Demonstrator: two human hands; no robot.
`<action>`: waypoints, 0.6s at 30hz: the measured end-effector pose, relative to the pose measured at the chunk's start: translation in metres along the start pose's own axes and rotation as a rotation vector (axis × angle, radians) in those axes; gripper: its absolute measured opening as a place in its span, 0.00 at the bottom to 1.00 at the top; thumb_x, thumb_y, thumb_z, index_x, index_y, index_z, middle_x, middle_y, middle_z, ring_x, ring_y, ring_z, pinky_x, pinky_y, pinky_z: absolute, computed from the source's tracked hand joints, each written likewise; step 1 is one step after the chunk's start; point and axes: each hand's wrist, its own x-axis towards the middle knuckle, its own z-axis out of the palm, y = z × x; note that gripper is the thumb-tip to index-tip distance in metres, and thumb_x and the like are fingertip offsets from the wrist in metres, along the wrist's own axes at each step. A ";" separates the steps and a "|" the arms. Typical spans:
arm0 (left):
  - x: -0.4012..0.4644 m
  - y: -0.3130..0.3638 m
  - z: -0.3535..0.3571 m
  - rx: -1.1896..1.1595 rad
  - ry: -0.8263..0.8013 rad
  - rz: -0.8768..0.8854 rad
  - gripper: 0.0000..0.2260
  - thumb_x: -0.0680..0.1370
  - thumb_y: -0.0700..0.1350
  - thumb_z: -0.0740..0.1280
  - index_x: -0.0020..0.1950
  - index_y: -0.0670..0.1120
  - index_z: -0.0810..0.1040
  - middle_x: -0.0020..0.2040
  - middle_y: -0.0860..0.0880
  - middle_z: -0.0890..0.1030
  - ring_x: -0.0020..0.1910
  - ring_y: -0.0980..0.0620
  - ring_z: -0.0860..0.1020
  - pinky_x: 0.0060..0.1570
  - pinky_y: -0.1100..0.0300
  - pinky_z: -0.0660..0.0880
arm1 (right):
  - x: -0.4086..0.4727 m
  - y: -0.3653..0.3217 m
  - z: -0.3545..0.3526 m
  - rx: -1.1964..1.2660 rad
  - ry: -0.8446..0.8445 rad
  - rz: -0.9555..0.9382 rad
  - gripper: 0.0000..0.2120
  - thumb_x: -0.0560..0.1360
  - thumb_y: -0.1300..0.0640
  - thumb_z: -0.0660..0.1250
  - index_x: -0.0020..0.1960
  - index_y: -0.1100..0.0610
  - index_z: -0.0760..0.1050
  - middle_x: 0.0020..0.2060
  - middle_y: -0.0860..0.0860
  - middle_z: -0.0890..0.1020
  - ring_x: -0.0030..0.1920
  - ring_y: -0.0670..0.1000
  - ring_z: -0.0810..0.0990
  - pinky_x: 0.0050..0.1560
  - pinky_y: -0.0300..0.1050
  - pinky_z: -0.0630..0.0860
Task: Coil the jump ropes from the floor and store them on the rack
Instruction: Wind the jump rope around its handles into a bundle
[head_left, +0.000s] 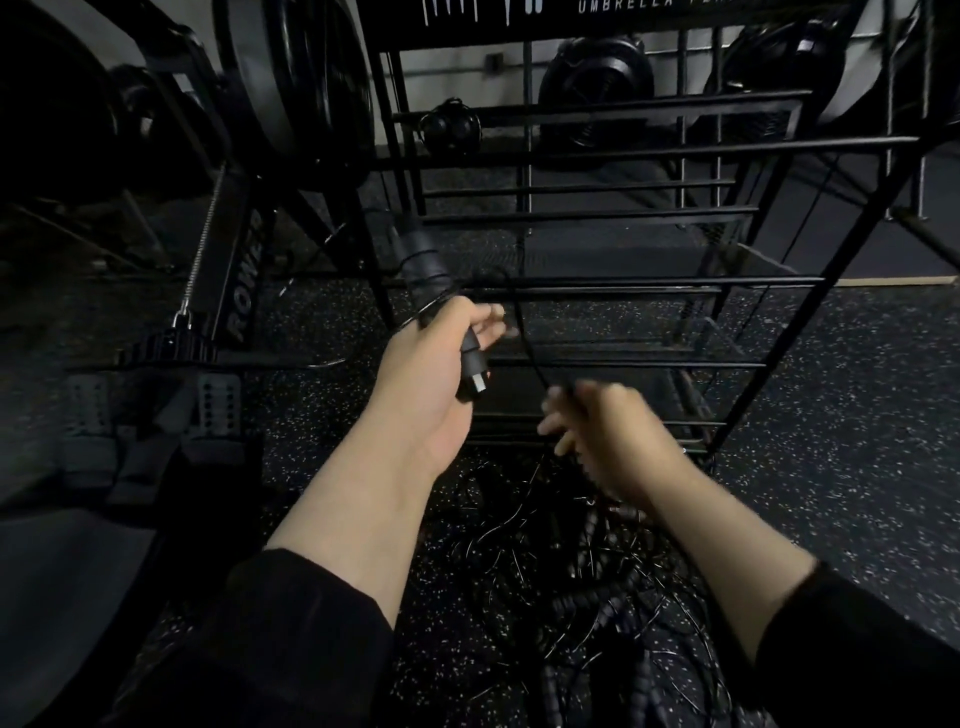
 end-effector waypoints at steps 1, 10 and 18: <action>0.001 -0.001 -0.003 0.057 0.018 0.002 0.02 0.80 0.39 0.67 0.50 0.45 0.78 0.52 0.47 0.83 0.48 0.54 0.82 0.45 0.58 0.79 | 0.002 -0.007 -0.009 0.062 0.052 -0.002 0.15 0.85 0.50 0.59 0.47 0.56 0.79 0.38 0.50 0.87 0.31 0.47 0.83 0.38 0.48 0.80; -0.001 -0.033 -0.001 0.413 -0.173 -0.096 0.05 0.77 0.39 0.68 0.51 0.45 0.82 0.47 0.47 0.84 0.49 0.46 0.81 0.50 0.50 0.76 | -0.004 -0.034 -0.042 0.499 0.146 -0.067 0.17 0.86 0.50 0.57 0.50 0.58 0.79 0.40 0.55 0.88 0.37 0.57 0.84 0.52 0.63 0.83; -0.003 -0.049 0.005 0.428 -0.198 -0.179 0.08 0.77 0.36 0.66 0.40 0.48 0.76 0.33 0.49 0.75 0.31 0.53 0.73 0.33 0.59 0.66 | -0.003 -0.038 -0.050 0.773 0.137 -0.102 0.12 0.86 0.53 0.58 0.58 0.57 0.78 0.50 0.54 0.87 0.42 0.55 0.85 0.52 0.55 0.81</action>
